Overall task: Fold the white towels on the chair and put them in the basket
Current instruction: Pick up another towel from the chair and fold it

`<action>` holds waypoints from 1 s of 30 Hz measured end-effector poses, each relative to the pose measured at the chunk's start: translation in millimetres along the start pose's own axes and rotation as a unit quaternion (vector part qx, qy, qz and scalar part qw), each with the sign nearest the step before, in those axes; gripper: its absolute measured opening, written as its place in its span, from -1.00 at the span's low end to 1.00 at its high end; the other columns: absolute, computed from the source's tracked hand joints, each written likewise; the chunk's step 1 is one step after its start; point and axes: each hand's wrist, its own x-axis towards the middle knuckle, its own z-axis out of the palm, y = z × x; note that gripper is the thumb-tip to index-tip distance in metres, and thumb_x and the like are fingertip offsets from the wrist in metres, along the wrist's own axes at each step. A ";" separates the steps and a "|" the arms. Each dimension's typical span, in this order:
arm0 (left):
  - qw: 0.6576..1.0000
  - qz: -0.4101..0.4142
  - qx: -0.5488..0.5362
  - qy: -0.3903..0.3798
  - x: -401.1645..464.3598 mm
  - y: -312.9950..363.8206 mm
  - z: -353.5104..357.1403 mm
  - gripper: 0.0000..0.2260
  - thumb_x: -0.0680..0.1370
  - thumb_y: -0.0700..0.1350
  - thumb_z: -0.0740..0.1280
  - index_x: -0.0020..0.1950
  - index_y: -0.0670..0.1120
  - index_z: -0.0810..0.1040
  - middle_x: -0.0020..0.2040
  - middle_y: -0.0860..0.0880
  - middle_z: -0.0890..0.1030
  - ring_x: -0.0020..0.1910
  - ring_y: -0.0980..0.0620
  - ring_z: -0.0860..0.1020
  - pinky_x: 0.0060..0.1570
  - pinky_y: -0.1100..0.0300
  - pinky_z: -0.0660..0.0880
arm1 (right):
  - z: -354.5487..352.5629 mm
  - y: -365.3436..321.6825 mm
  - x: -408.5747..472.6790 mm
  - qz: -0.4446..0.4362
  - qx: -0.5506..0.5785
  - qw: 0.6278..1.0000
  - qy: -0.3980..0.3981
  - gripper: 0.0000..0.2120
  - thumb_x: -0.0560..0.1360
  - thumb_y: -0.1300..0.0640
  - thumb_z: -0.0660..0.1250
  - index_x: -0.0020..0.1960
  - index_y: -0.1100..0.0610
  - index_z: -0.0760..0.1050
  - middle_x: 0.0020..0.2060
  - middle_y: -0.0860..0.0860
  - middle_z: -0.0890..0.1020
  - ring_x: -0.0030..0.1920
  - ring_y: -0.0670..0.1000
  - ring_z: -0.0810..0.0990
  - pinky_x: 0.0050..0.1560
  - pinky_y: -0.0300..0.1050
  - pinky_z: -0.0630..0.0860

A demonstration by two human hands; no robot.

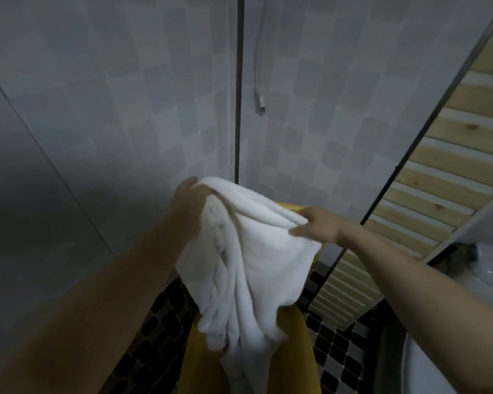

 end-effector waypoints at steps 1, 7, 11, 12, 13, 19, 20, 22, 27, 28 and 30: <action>1.000 0.011 -0.014 0.020 0.7 -4.7 4.4 -0.45 0.53 -0.23 0.30 0.49 -0.13 0.20 0.44 -0.17 0.33 0.37 -0.16 0.37 0.19 0.16 0.33 | 0.7 -1.2 0.5 0.012 -0.007 0.998 0.054 -0.78 0.53 0.06 0.27 0.09 0.16 0.54 -0.03 0.06 0.62 -0.11 0.01 0.56 -0.13 -0.14 0.48; 0.964 0.210 0.155 -0.053 -33.7 -11.0 40.7 -0.86 0.46 -0.10 0.40 -0.17 -0.17 0.58 -0.29 -0.06 0.53 -0.32 0.07 0.44 -0.29 0.28 0.34 | 9.1 -30.7 10.9 0.184 0.547 0.817 0.017 -0.71 0.63 0.08 0.09 0.02 0.26 0.48 -0.16 0.15 0.59 -0.04 0.10 0.59 0.02 -0.09 0.55; 0.973 0.160 0.051 -0.159 -44.8 -16.6 57.9 -0.67 0.47 0.04 0.37 -0.34 -0.17 0.46 -0.39 -0.01 0.47 -0.36 0.12 0.43 -0.24 0.23 0.35 | -2.2 -45.5 12.5 0.141 0.685 0.713 0.037 -0.64 0.64 0.19 0.01 -0.28 0.24 0.39 -0.60 0.12 0.57 -0.60 0.00 0.58 -0.61 -0.17 0.49; 0.974 0.155 0.070 -0.150 -45.0 -18.7 60.2 -0.70 0.47 0.05 0.38 -0.34 -0.11 0.45 -0.39 0.04 0.46 -0.38 0.15 0.41 -0.28 0.32 0.33 | -5.0 -49.6 8.4 0.141 0.700 0.699 0.037 -0.63 0.65 0.17 0.00 -0.25 0.26 0.39 -0.54 0.16 0.60 -0.55 0.02 0.61 -0.62 -0.11 0.49; 0.972 0.156 0.109 -0.139 -45.3 -20.9 62.1 -0.73 0.46 0.07 0.39 -0.31 -0.06 0.46 -0.38 0.08 0.47 -0.38 0.17 0.41 -0.33 0.41 0.32 | -6.7 -53.3 4.3 0.145 0.716 0.683 0.026 -0.63 0.65 0.15 0.00 -0.21 0.29 0.40 -0.44 0.19 0.61 -0.48 0.04 0.64 -0.62 -0.07 0.50; 0.954 0.162 0.224 -0.118 -51.6 -26.8 73.2 -0.78 0.56 0.02 0.26 -0.26 -0.01 0.46 -0.35 0.09 0.49 -0.39 0.20 0.42 -0.47 0.47 0.30 | -9.0 -68.2 -3.0 0.108 0.760 0.641 -0.014 -0.70 0.62 0.21 0.12 0.29 0.35 0.33 -0.04 0.29 0.60 -0.13 0.16 0.64 -0.16 -0.12 0.59; 0.959 0.156 0.217 -0.098 -51.2 -26.2 73.6 -0.74 0.58 -0.01 0.22 -0.30 -0.03 0.44 -0.37 0.07 0.49 -0.43 0.20 0.39 -0.49 0.46 0.27 | -9.0 -69.9 -0.7 0.098 0.751 0.653 -0.016 -0.74 0.62 0.21 0.13 0.21 0.36 0.37 -0.10 0.27 0.63 -0.10 0.14 0.66 0.06 0.01 0.55; 0.967 0.153 0.196 -0.053 -49.1 -25.9 71.5 -0.69 0.60 -0.08 0.16 -0.34 -0.07 0.43 -0.38 0.04 0.50 -0.45 0.17 0.38 -0.51 0.46 0.26 | -8.3 -71.7 3.6 0.088 0.731 0.677 -0.009 -0.83 0.61 0.23 0.14 0.08 0.32 0.41 -0.02 0.22 0.61 0.00 0.15 0.62 0.06 0.02 0.53; 0.951 0.179 0.245 -0.055 -51.5 -25.8 68.6 -0.79 0.59 -0.05 0.20 -0.01 -0.12 0.58 -0.26 0.02 0.53 -0.39 0.18 0.42 -0.43 0.37 0.30 | -0.5 -74.8 4.3 0.060 0.749 0.660 -0.025 -0.89 0.60 0.29 0.14 -0.07 0.30 0.39 -0.01 0.28 0.55 0.07 0.20 0.55 0.05 0.05 0.50; 0.944 0.188 0.267 -0.049 -52.1 -25.5 68.7 -0.77 0.58 0.00 0.21 0.03 -0.11 0.58 -0.26 0.04 0.52 -0.39 0.19 0.43 -0.42 0.34 0.30 | 1.1 -76.0 3.2 0.051 0.759 0.648 -0.035 -0.90 0.59 0.30 0.15 -0.05 0.32 0.39 0.05 0.28 0.52 0.14 0.23 0.53 0.07 0.08 0.50; 0.927 0.195 0.319 -0.021 -52.2 -22.4 66.4 -0.71 0.57 0.08 0.20 0.00 -0.11 0.57 -0.32 0.05 0.48 -0.39 0.16 0.43 -0.42 0.28 0.30 | 1.9 -79.0 0.3 0.035 0.771 0.635 -0.045 -0.92 0.58 0.32 0.16 -0.04 0.32 0.40 0.02 0.30 0.54 0.05 0.23 0.56 -0.04 0.07 0.58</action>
